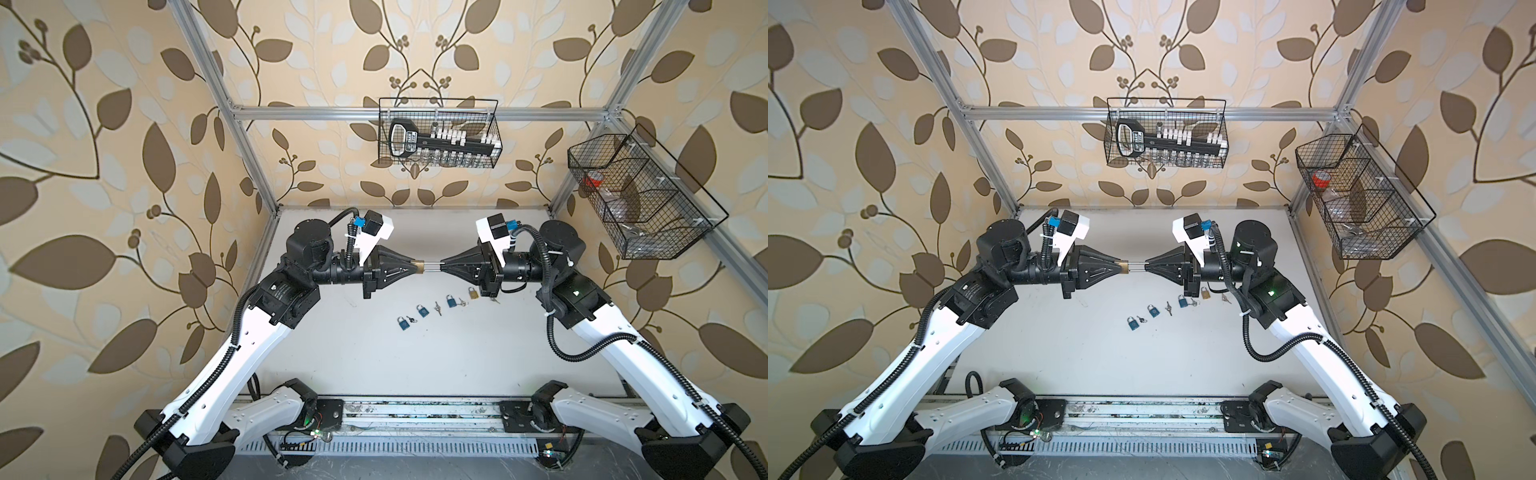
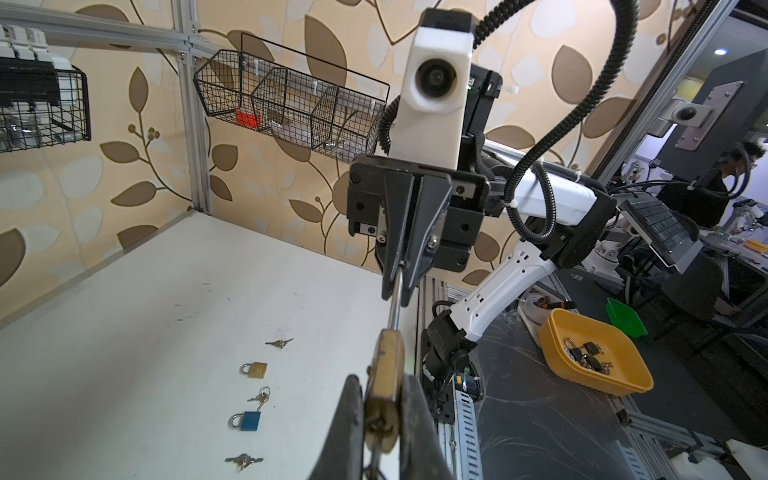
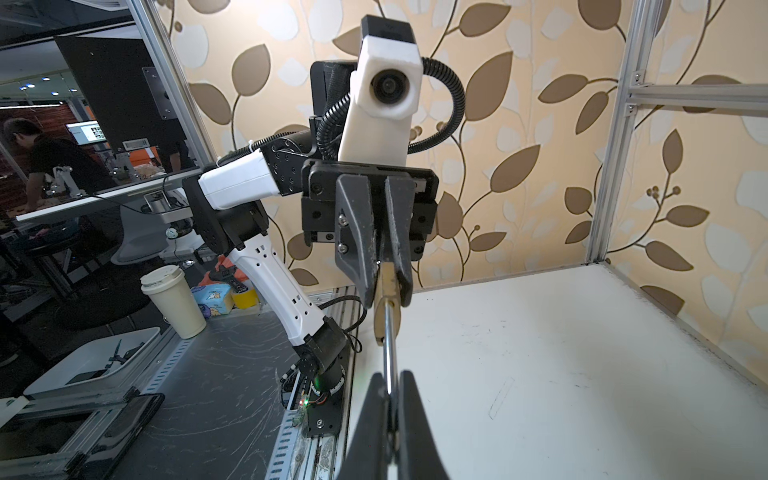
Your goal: Lock with the key
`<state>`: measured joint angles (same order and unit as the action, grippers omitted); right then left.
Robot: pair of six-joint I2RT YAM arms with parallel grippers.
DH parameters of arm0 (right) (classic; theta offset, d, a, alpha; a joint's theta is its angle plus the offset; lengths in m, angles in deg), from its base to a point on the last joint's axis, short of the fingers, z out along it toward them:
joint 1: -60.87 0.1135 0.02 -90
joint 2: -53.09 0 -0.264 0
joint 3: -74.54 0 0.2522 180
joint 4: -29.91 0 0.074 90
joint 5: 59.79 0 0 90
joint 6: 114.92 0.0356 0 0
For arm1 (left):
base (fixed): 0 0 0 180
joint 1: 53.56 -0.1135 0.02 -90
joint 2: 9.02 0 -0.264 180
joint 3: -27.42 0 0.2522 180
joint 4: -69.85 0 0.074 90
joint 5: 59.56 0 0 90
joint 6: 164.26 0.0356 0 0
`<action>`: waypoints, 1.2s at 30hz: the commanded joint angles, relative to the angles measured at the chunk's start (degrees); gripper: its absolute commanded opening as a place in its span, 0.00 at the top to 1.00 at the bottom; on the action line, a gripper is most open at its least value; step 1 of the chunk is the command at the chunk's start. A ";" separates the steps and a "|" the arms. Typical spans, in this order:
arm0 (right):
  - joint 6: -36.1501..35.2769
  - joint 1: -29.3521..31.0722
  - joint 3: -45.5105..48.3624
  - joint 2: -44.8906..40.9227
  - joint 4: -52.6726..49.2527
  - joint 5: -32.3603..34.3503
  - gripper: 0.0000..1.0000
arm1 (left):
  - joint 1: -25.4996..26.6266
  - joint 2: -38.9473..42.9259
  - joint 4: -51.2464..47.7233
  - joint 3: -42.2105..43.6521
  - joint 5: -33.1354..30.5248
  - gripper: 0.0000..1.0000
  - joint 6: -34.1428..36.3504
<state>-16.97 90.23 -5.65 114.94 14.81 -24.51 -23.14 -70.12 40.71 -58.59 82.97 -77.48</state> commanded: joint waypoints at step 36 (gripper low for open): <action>8.24 0.53 3.90 -2.04 4.44 -3.73 1.00 | 0.57 -5.36 5.06 -0.66 0.89 1.00 1.61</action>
<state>-11.71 89.05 -2.44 111.55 16.82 -21.05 -24.65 -74.56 44.75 -58.40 90.34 -77.26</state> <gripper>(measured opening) 0.049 0.117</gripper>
